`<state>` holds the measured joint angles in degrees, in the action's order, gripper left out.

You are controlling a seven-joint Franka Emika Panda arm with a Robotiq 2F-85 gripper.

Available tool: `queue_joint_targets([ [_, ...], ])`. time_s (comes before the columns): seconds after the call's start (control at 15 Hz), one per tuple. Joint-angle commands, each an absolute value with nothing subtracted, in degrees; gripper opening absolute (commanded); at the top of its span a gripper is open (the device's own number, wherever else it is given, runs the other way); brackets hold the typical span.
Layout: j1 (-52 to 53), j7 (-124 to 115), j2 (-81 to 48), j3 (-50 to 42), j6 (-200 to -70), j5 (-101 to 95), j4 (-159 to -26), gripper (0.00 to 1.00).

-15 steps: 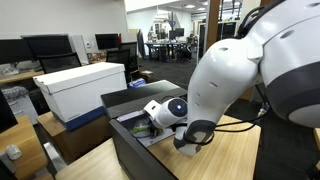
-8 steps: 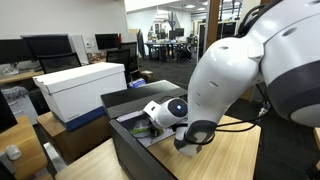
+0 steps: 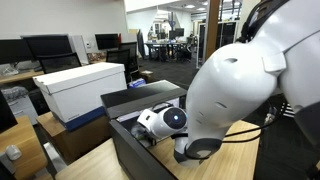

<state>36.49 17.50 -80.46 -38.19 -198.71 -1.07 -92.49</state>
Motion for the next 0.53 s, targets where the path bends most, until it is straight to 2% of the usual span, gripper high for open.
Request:
queue_joint_targets([
  [0.0,46.66,16.13,-82.19,-41.54,-198.61,3.79,-101.13,0.05],
  [0.2,53.89,14.87,-82.8,-43.0,-198.31,7.2,-107.67,0.0],
  [0.47,60.67,12.33,-83.02,-41.04,-197.96,8.3,-115.79,0.02],
])
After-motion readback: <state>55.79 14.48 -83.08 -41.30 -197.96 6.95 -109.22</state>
